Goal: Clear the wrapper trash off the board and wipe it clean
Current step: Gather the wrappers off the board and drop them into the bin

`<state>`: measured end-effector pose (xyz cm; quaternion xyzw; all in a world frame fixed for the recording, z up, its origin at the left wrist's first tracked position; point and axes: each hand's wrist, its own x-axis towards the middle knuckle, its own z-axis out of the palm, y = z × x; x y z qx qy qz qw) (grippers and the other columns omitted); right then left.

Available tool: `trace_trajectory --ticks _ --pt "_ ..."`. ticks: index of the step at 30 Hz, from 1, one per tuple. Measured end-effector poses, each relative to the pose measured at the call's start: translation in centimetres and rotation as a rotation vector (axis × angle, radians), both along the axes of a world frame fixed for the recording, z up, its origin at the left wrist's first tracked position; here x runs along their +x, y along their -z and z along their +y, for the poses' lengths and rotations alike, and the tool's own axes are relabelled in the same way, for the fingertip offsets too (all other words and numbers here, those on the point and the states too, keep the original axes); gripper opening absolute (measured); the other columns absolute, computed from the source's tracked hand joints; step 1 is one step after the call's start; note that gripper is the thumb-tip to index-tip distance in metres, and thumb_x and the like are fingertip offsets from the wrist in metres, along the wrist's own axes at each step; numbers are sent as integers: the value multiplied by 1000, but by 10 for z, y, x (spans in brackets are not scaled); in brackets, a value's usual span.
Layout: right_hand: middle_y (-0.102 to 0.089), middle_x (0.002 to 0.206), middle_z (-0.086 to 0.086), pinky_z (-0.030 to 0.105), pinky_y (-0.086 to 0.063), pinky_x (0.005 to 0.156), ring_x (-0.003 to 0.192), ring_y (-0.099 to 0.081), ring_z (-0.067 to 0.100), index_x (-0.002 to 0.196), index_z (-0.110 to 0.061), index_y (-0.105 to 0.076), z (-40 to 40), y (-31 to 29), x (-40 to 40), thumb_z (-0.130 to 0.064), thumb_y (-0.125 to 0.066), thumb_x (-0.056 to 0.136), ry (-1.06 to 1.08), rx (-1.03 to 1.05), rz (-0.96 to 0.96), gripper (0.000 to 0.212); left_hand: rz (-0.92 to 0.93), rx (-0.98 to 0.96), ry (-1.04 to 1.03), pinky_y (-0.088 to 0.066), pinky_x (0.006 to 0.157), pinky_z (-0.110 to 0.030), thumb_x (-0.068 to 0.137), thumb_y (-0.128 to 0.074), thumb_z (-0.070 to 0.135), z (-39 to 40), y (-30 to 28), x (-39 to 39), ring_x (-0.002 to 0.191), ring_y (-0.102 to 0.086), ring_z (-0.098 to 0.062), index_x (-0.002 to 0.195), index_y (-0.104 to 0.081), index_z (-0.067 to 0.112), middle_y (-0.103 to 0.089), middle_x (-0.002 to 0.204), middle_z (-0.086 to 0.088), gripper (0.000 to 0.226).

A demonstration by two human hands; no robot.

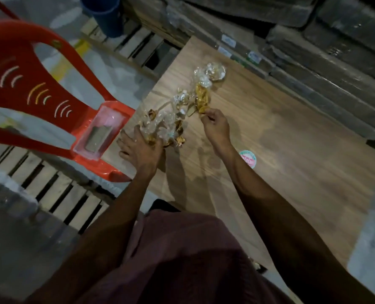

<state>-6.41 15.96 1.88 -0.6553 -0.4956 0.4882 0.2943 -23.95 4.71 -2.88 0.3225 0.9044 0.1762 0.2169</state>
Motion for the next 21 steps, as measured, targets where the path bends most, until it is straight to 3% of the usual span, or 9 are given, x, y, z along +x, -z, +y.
trace_trajectory --ticks 2,6,9,14,18,21 --pt "-66 119 1 25 -48 92 111 -62 17 127 -7 -66 19 0 -15 -15 -65 97 -102 1 -27 31 -37 -30 25 -13 118 -67 88 -59 70 11 1 -3 154 -5 -49 159 -24 27 -6 168 -25 90" --pt "-55 141 10 34 -47 104 128 -56 28 134 -17 -62 45 17 -36 -29 -71 89 -268 61 -231 48 -35 -71 71 -13 119 -68 85 -59 75 25 7 -5 155 -2 -48 160 -23 29 -4 169 -22 95" --pt "-37 158 10 47 -35 118 147 -33 33 147 -23 -50 62 26 -45 -39 -67 89 -416 102 -453 63 -38 -99 88 -12 118 -70 77 -60 82 28 20 -9 155 2 -46 158 -23 31 -1 171 -18 103" --pt "-9 172 7 62 -16 120 158 -2 36 158 -32 -32 85 41 -62 -49 -60 90 -603 134 -652 75 -35 -127 197 -5 119 -72 68 -53 95 23 28 -11 155 9 -46 161 -17 26 5 171 -17 121" --pt "-19 170 1 62 -24 117 157 -11 34 159 -32 -31 84 51 -74 -55 -57 90 -665 53 -664 77 -74 -109 231 0 119 -71 61 -48 101 23 30 -18 156 11 -43 162 -16 22 4 171 -16 132" --pt "-35 160 4 56 -34 111 146 -29 34 154 -28 -40 73 49 -75 -49 -58 87 -589 107 -687 72 -90 -97 251 0 119 -72 62 -61 93 29 28 -25 156 9 -42 160 -21 17 -1 171 -17 131"
